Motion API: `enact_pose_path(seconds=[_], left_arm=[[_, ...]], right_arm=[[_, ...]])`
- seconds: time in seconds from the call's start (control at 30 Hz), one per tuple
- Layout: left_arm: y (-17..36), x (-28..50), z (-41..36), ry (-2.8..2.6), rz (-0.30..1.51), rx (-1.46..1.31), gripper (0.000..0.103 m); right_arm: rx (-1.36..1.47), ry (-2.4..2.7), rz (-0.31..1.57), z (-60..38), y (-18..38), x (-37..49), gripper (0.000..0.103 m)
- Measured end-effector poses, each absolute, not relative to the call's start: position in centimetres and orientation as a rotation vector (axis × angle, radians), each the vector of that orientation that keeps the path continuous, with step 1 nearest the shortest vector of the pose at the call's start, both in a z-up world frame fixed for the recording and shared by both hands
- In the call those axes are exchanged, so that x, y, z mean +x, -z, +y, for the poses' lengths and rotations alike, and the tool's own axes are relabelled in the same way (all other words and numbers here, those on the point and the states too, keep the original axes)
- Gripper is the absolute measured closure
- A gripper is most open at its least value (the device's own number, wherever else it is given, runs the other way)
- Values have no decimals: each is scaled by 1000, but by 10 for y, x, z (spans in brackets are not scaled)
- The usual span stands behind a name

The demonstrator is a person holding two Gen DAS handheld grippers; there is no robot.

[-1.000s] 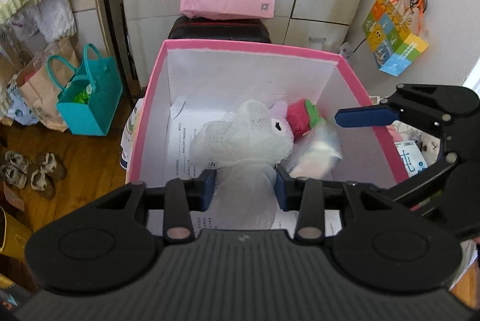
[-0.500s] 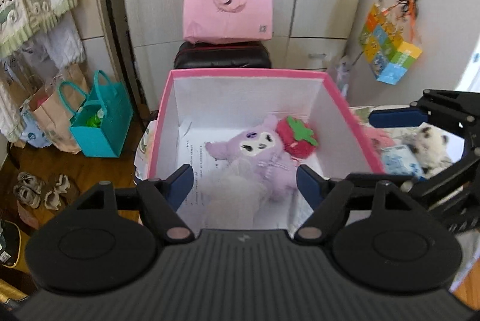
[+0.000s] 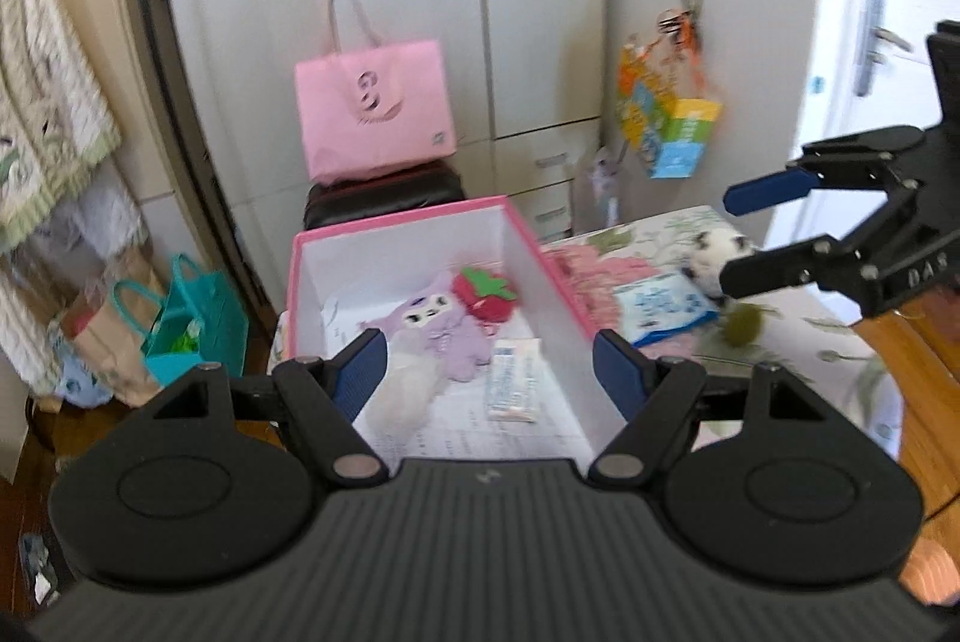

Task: Organize soft objects
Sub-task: 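Move both tools back to the table toward the cloth and green sponge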

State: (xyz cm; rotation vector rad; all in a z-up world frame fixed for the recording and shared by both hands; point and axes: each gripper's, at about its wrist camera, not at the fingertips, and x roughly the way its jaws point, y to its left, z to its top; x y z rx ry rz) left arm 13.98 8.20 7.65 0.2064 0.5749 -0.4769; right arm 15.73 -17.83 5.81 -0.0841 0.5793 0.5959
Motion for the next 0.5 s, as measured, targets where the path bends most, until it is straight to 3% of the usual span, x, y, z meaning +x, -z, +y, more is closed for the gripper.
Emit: enact_pose_path(seconds=[0.5], left_arm=[[-54,59,42,525,479,321,28]], right_arm=[[-116,-521,471,-219,-66,57,23]])
